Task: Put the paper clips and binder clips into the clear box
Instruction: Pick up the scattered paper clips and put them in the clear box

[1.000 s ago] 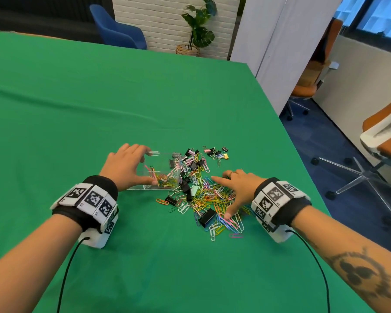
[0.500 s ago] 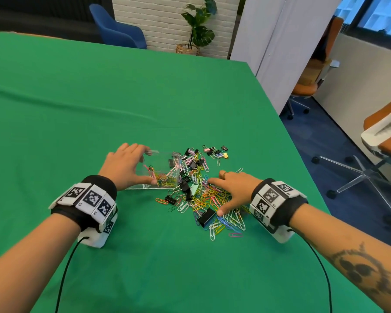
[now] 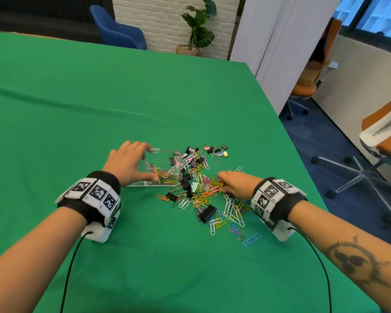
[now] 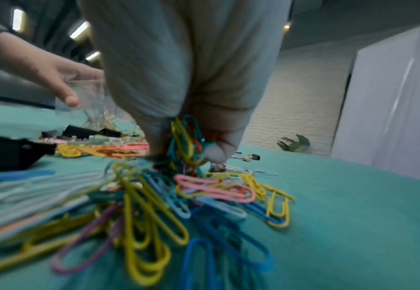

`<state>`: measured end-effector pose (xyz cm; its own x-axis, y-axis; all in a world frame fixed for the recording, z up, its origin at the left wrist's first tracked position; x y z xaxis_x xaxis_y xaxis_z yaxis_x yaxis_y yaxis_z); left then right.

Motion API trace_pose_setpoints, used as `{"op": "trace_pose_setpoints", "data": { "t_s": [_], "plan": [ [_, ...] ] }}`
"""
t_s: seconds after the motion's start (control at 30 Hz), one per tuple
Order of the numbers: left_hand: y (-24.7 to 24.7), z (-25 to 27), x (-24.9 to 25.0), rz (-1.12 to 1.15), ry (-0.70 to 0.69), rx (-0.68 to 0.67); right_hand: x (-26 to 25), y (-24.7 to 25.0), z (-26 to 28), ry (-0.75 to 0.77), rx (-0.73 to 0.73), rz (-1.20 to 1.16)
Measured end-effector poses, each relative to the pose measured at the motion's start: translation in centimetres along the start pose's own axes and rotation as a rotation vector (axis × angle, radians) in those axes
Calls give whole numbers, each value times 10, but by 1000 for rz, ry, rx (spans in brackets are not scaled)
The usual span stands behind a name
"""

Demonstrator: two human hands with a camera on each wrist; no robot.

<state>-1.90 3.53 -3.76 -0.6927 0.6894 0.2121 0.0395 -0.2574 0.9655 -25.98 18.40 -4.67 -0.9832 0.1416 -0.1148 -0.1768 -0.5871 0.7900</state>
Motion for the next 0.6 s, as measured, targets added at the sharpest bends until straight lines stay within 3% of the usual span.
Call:
{"op": "trace_pose_setpoints", "data": {
  "t_s": [0.33,0.6],
  "plan": [
    [1,0,-1,4,-3,-19,-13,31,13,49,117,-173],
    [0,1,-3,15,6,-13,-87,78,-23,180,236,-168]
  ]
}}
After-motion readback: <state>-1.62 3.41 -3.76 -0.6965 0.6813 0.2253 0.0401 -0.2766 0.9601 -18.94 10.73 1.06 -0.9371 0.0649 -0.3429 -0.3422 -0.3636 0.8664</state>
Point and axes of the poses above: each hand's wrist, its own z-axis away from the middle knuckle, its own y-axis out of the back of the hand, x = y × z, the point moved 1 cm from there along -z, towards the middle knuckle, and after that the axes turned 13 degrees about -x, right-handed, at the moved point
